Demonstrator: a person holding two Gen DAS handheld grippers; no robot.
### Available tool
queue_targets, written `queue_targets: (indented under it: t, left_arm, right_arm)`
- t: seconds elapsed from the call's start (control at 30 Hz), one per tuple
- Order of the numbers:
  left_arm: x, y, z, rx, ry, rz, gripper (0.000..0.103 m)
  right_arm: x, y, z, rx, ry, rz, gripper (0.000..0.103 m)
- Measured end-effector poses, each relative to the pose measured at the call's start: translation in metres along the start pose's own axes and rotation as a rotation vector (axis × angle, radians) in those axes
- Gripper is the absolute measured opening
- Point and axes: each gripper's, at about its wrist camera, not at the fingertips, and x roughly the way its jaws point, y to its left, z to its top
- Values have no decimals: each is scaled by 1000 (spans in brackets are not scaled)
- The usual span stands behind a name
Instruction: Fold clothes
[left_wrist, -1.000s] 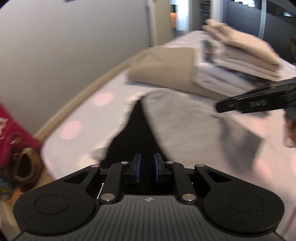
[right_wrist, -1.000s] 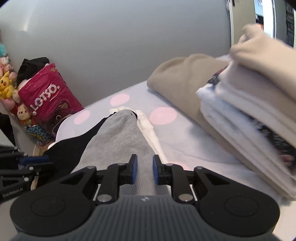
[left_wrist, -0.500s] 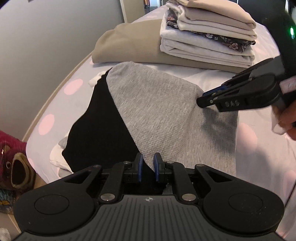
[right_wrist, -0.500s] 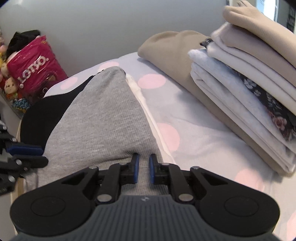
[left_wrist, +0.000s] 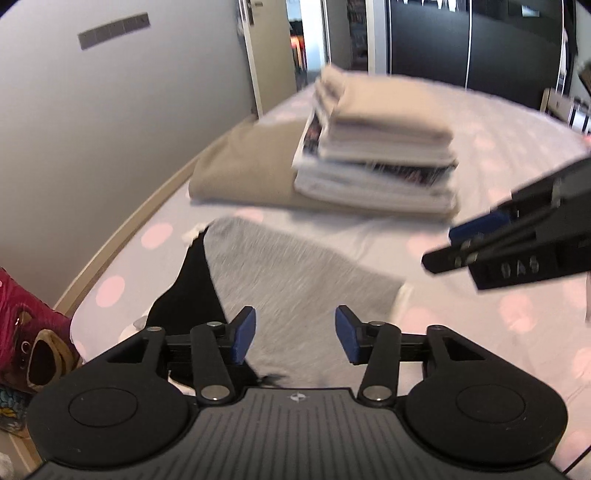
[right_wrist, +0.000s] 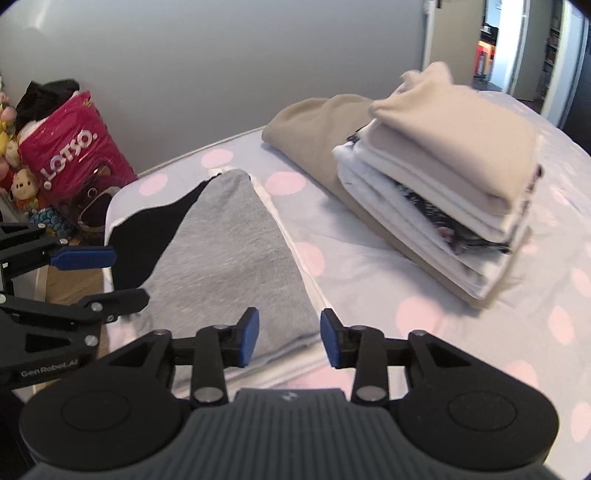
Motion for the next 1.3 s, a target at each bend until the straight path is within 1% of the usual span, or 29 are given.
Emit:
queue_targets:
  t: [0.07,0.1,0.13,0.17,0.23,0.27,0.37,0.43,0.47,0.5,0.57,0.63,0.73,0.83,0.9,0.97,1.03,1.3]
  left_arm:
    - [-15,-4,5,-11,-13,-1,60]
    - [-21,-6,7,-9,-13,3,62]
    - [-27,-9,8,-4,-10,15,63]
    - [-33,-10,9,-1,-11,33,63]
    - [-43,-12,9,0,-20,68,63]
    - [-49,-13,9,-1,-22,76,66]
    - [-61,-8,7,-28,-40,60,67]
    - [-68,-4,6,-52,-61,47,69]
    - [-72,-4,6,-59,-76,53,76]
    - [-75,-4,5,-66,-90,59,77]
    - [-78,-6,3,-88,-103,84,78]
    - [-78,-10,1,-108,-99,120,78]
    - [-75,-16,-8,-99,-93,121,78]
    - [-71,-18,-20,-136,-70,106,78]
    - [-66,-21,-27,-150,-39,90,78]
    - [-62,-24,-33,-148,-9,92,78]
    - [-62,-28,-37,-136,1,105,78]
    - [-65,-26,-39,-152,3,111,78]
  right_arm:
    - [-19,1,-4,37,-17,2,48]
    - [-28,2,-7,53,-28,3,53]
    - [-37,4,-11,66,-40,3,56]
    - [-44,5,-15,78,-50,1,57]
    - [-56,7,-22,106,-61,-4,58]
    - [-62,7,-26,130,-65,1,60]
    - [-76,6,-36,191,-81,-2,77]
    - [-84,8,-44,206,-84,-18,78]
    - [-88,10,-48,213,-87,-24,78]
    - [-91,12,-51,218,-93,-28,79]
    - [-97,16,-60,232,-109,-27,80]
    - [-100,19,-70,254,-127,-23,81]
    - [-104,26,-84,264,-135,-40,84]
    - [-105,33,-96,255,-133,-76,85]
    - [-106,34,-101,261,-133,-83,85]
    - [-106,33,-104,280,-134,-76,85]
    - [-105,34,-106,286,-139,-65,85]
    - [-99,41,-105,280,-132,-52,85]
